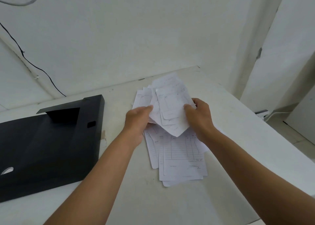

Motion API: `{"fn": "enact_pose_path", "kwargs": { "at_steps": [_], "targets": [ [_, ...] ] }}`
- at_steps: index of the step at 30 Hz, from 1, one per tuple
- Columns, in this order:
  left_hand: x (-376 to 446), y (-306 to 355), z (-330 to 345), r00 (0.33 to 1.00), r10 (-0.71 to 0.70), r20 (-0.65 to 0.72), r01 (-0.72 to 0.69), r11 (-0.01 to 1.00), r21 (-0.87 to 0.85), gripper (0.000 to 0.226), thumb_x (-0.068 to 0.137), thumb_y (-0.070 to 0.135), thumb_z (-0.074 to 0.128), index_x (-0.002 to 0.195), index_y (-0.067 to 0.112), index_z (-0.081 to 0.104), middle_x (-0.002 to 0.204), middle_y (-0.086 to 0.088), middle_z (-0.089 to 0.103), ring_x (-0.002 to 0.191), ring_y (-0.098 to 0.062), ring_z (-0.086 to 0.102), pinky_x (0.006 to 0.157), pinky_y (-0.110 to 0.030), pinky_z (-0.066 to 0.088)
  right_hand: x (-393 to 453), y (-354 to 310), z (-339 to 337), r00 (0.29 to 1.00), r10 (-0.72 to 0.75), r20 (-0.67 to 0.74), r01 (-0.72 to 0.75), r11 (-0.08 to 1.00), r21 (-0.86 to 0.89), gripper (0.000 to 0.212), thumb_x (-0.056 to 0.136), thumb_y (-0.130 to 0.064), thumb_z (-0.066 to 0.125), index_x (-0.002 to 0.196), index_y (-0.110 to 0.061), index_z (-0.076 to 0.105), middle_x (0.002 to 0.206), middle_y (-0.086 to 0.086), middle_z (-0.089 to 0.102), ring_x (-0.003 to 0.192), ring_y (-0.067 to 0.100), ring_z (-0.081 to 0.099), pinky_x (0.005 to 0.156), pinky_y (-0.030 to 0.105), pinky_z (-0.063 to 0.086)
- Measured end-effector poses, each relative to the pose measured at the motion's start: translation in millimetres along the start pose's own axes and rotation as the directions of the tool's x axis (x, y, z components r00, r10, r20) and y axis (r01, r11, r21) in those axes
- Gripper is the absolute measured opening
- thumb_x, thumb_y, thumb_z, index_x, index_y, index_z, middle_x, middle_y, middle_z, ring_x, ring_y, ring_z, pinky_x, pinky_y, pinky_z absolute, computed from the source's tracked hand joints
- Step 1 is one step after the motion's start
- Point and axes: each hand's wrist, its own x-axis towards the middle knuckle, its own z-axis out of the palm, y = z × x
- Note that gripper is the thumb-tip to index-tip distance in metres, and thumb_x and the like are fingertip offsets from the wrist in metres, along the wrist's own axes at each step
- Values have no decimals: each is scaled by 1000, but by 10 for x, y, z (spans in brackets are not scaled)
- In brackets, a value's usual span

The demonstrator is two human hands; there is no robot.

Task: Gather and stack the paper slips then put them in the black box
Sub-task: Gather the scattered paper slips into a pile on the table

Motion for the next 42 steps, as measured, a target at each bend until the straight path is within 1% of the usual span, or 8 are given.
{"fn": "enact_pose_path", "kwargs": {
  "at_steps": [7,12,19,24,27,33,39,42],
  "targets": [
    [-59,-168,9,946,321,-51,-258,837,482,29,88,27,74,79,-1,77,66,-8,75,55,-17,73,59,-37,63,-14,3,86,995,-75,-62,61,976,-209,57,99,-6,39,155,-13,39,154,7,48,139,26,47,109,33,39],
    [122,-185,-138,849,522,-83,-314,625,715,23,89,35,75,101,16,74,90,6,68,87,-16,64,64,-16,40,27,40,81,988,-139,64,149,792,-592,52,93,-25,53,144,-17,52,141,4,55,126,25,53,102,41,44],
    [436,-277,-204,900,432,-58,-162,455,875,65,95,65,42,134,14,57,137,-9,58,129,-30,49,105,-50,42,115,166,2,987,-158,26,99,479,-872,67,93,-66,42,133,-15,58,141,8,50,130,30,43,103,49,32],
    [371,-245,-155,892,440,-99,-164,520,838,63,93,66,46,133,19,58,128,-6,60,119,-27,56,102,-48,44,208,112,126,983,-167,77,169,651,-740,71,92,-64,51,144,-16,52,149,9,48,136,31,42,109,47,33],
    [450,-183,-193,900,421,-116,-128,508,852,71,91,69,46,139,17,56,135,-9,57,126,-29,51,102,-46,42,322,22,100,993,-114,24,88,602,-794,91,82,-81,50,144,-15,50,147,11,47,135,33,43,107,50,34],
    [679,-155,-118,941,330,-71,-158,617,771,70,82,66,65,133,18,60,130,-3,64,120,-25,59,97,-40,51,535,-85,249,987,17,157,102,692,-715,88,71,-70,76,132,-12,54,123,5,59,108,26,60,87,40,51],
    [792,-86,-183,917,396,-41,-123,381,916,71,85,67,59,136,17,59,139,-7,54,130,-30,47,103,-44,38,703,-128,359,975,26,221,147,670,-728,66,73,-63,77,120,-22,61,120,-1,62,111,25,59,96,47,51],
    [854,-123,-176,906,422,-17,-165,390,906,63,85,67,59,126,20,64,129,-4,60,122,-27,54,102,-44,42,679,-39,400,965,-47,258,220,683,-697,54,87,-50,69,131,-23,55,130,2,59,117,25,57,102,44,47]
  ]
}}
